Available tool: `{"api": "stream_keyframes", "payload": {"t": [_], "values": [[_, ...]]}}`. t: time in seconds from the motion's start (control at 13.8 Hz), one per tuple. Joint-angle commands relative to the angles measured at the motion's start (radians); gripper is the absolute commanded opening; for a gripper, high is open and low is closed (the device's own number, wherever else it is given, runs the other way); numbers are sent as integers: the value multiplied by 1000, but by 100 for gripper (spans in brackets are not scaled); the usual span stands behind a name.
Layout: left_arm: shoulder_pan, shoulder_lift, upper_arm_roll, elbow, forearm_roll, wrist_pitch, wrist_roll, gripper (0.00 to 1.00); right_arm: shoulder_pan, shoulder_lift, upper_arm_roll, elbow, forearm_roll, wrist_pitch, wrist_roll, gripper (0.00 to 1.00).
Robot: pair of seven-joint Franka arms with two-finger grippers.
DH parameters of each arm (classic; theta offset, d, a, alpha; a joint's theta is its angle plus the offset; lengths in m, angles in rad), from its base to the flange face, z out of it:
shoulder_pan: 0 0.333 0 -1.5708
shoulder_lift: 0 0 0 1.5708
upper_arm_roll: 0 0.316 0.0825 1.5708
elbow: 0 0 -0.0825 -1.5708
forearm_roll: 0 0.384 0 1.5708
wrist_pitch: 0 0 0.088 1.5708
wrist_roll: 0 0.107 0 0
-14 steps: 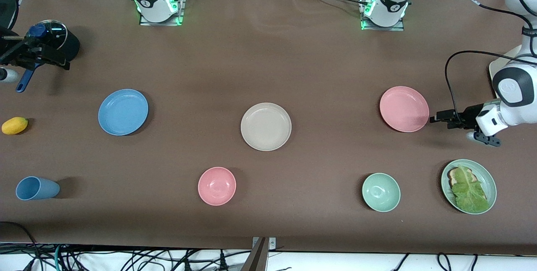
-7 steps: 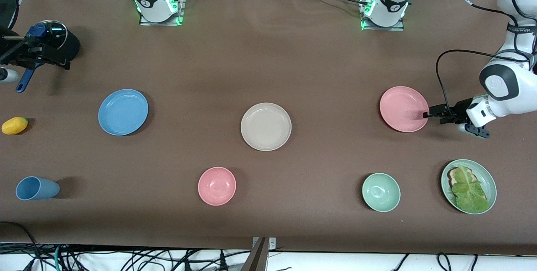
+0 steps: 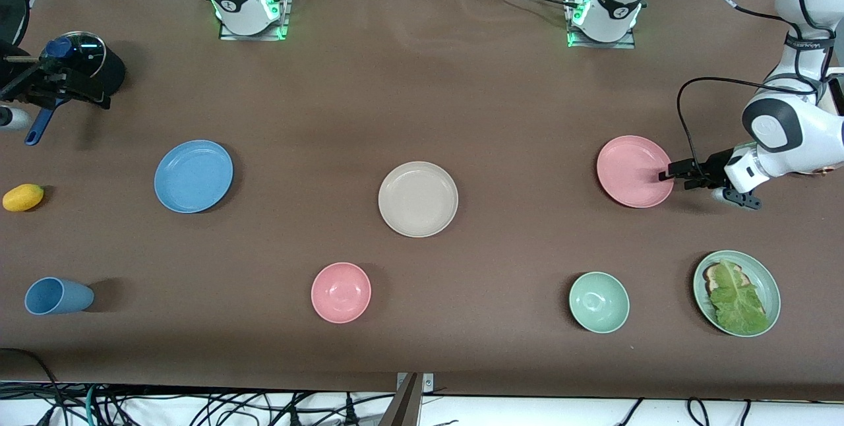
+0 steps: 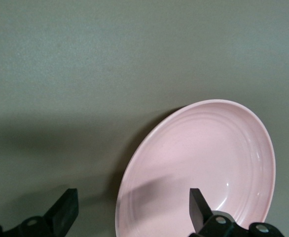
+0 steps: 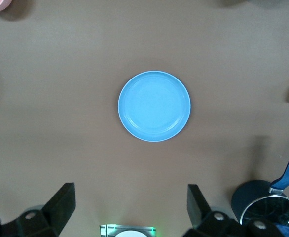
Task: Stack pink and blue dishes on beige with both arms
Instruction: 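Close the left gripper on the pink plate rim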
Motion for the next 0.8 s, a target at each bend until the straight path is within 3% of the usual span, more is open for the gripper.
{"api": "stream_keyframes", "payload": {"t": [0.0, 0.22, 0.29, 0.36, 0.44, 0.51, 0.73], "values": [[-27, -33, 14, -58, -50, 51, 34, 93, 2, -12, -3, -5, 16, -10, -1, 100], [-31, -27, 14, -59, -64, 54, 70, 54, 2, -12, -3, -5, 16, -10, -1, 100], [-31, -24, 14, -59, -82, 54, 77, 48, 2, -12, -3, -5, 16, -10, -1, 100], [-33, -20, 14, -59, -96, 54, 85, 32, 2, -12, -3, -5, 16, -10, -1, 100], [-33, -18, 14, -59, -96, 54, 85, 7, 2, -12, -3, -5, 16, -10, -1, 100], [-34, -18, 14, -59, -96, 54, 85, 0, 2, -12, -3, -3, 16, -10, -1, 100], [-36, -18, 17, -59, -96, 51, 85, 0, 2, -12, -3, -5, 16, -8, -1, 100]]}}
